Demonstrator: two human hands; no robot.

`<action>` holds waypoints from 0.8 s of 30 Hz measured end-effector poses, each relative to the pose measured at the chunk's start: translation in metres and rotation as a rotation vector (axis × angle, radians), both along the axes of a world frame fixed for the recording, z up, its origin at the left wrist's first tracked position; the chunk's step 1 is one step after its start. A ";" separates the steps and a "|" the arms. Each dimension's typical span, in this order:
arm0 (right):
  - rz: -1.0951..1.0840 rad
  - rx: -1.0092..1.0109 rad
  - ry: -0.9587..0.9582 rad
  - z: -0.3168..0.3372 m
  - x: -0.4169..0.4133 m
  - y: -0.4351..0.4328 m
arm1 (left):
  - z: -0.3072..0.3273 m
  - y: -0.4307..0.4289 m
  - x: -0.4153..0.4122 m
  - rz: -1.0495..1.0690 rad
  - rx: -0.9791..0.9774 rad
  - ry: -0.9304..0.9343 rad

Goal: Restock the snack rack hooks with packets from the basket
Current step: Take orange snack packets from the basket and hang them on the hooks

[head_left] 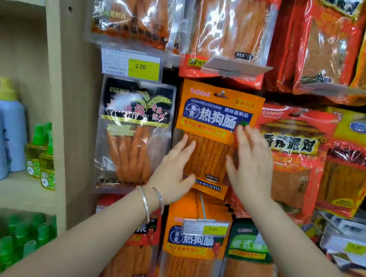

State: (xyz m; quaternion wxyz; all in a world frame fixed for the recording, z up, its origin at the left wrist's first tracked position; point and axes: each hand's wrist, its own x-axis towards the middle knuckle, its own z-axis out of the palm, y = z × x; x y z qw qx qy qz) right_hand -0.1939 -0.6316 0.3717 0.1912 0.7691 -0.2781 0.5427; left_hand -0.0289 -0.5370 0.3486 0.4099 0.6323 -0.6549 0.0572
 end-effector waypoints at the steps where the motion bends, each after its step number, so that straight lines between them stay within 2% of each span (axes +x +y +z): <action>1: -0.007 -0.004 0.086 -0.009 0.002 -0.001 | -0.006 -0.002 0.000 0.001 0.021 -0.001; 4: -0.024 0.080 0.274 -0.026 0.007 -0.008 | -0.016 -0.010 0.003 0.037 0.080 -0.060; 11: -0.185 0.184 0.450 -0.018 0.028 -0.037 | -0.020 -0.039 0.016 0.114 0.192 -0.189; 17: -0.180 0.225 0.423 -0.018 0.031 -0.042 | -0.026 -0.048 0.016 0.097 0.199 -0.182; 21: -0.059 0.285 0.377 -0.013 0.019 -0.025 | -0.023 -0.030 0.005 0.035 0.172 -0.047; 24: 0.092 0.377 0.248 -0.017 0.006 0.003 | -0.025 0.004 -0.007 -0.021 0.109 0.078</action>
